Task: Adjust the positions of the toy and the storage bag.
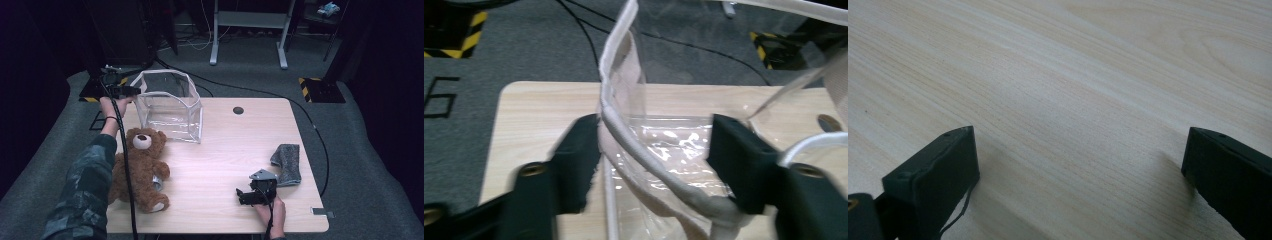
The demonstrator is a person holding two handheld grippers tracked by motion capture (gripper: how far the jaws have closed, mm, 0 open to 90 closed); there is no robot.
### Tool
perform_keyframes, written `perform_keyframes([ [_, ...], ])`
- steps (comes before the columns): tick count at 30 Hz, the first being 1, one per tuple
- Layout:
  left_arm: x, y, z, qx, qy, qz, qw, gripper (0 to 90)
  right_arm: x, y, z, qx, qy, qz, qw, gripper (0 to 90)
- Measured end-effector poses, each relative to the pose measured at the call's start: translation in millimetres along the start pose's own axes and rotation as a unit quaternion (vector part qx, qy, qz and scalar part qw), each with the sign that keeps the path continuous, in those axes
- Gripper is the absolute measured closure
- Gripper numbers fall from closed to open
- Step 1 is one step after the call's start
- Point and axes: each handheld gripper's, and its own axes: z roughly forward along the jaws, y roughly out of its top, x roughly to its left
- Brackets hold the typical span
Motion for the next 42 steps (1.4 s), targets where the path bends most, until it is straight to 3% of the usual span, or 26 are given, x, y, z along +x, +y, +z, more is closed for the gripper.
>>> perform_keyframes([
  [4,-6.1,-1.9,5.0,0.011,-0.011,0.0,0.9999,67.8,0.0,0.0,0.0,0.0,0.0,0.0,1.0,1.0],
  [8,-14.0,-2.3,7.7,0.006,-0.018,0.022,0.9996,77.2,-0.1,0.0,0.0,0.0,0.0,-0.001,1.0,1.0],
  [15,-34.2,-2.3,14.7,0.007,-0.031,0.036,0.9989,79.5,-0.1,-0.1,0.0,0.0,0.0,-0.001,1.0,1.0],
  [28,-59.7,-1.0,25.9,0.01,-0.047,0.067,0.9966,79.8,0.0,0.0,0.0,0.0,0.0,-0.001,1.0,1.0],
  [42,-100.9,-1.9,35.0,0.018,-0.083,0.112,0.99,78.7,0.1,-0.1,0.0,0.0,-0.001,-0.001,1.0,1.0],
])
